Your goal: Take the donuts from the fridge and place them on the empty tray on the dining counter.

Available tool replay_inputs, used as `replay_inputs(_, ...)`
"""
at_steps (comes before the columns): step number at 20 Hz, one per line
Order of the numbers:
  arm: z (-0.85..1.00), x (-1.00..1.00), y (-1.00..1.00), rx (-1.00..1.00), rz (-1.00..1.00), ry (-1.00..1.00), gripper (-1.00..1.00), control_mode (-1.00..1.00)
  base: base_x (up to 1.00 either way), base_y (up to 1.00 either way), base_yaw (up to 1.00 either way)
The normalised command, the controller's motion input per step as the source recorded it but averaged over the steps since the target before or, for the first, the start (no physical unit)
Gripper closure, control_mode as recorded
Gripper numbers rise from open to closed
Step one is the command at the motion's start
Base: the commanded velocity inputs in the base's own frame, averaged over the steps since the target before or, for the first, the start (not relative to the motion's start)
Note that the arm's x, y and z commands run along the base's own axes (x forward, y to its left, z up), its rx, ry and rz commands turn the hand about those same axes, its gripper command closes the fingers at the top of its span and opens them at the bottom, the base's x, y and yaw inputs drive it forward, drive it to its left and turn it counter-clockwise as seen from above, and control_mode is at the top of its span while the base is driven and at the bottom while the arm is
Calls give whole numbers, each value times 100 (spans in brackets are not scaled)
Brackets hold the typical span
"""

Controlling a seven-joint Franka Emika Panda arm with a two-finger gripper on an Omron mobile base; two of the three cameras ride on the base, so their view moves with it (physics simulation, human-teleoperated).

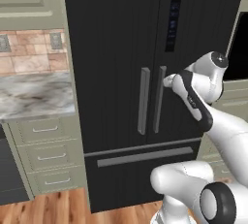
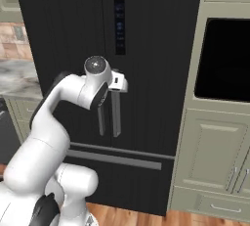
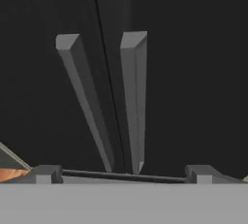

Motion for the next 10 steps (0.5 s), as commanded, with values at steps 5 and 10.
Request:
replay_inputs(5, -41, 76, -3, 0, 6, -2, -100, -100, 0, 0, 0)
replay_inputs(10, -33, 61, -17, 0, 6, -12, -100, -100, 0, 0, 0)
